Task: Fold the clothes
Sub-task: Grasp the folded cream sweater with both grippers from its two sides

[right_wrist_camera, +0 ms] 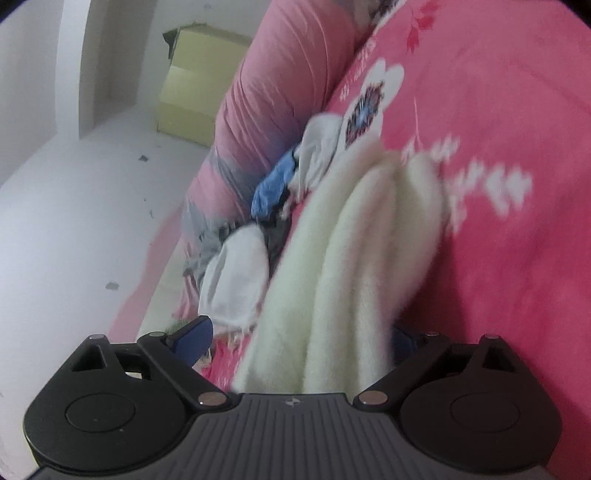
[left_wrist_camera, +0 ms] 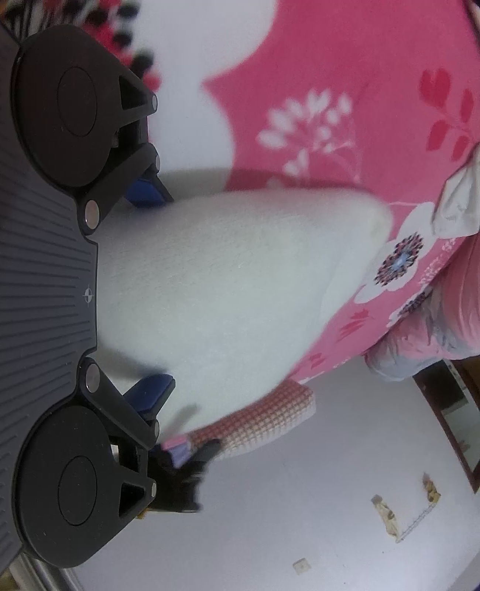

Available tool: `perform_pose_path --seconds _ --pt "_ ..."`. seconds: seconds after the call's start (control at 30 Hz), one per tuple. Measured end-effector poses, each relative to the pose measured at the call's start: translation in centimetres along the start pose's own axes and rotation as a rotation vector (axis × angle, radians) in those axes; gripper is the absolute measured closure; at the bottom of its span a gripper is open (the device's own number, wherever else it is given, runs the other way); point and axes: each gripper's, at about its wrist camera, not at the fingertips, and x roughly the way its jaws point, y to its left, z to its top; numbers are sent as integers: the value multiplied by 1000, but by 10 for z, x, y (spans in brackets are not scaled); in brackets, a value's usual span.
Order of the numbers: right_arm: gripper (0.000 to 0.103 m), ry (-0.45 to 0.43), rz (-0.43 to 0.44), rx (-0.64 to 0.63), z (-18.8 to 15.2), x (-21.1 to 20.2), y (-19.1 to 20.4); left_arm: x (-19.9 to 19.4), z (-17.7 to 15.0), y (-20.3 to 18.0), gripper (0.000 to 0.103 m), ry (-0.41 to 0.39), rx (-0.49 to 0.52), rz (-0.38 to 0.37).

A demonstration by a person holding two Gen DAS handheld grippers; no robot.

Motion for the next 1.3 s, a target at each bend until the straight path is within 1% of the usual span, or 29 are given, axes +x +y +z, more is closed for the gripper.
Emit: perform_pose_path --seconds 0.07,0.17,0.23,0.3,0.37,0.43,0.57,0.73,0.8,1.0,1.1,1.17,1.3 --pt "6 23 -14 -23 -13 4 4 -7 6 8 11 7 -19 -13" --pt "7 26 -75 -91 -20 4 14 -11 13 21 11 16 -63 -34" --pt "8 10 -94 -82 -12 2 12 -9 17 26 11 6 -79 -33" --pt "9 -2 -94 -47 -1 0 5 -6 21 24 11 -6 -65 -25" --pt "10 -10 -92 -14 10 0 -3 1 27 23 10 5 -55 -23" --pt "10 2 -83 6 16 4 -11 10 32 24 10 21 -50 -23" --pt "8 22 -87 -23 28 20 -12 26 39 26 10 53 -48 -35" --pt "8 72 -99 -68 39 37 -12 38 49 29 9 90 -27 -58" --pt "8 89 -107 -91 43 45 -12 42 52 32 9 94 -35 -69" --pt "8 87 -127 -198 40 60 -6 48 51 31 7 77 -15 -88" --pt "9 71 -127 -221 36 58 -4 41 46 24 11 67 9 -66" --pt "12 62 -139 -226 35 57 -2 37 42 18 12 60 26 -49" --pt "17 60 -156 -254 30 54 6 27 32 1 13 50 80 -14"
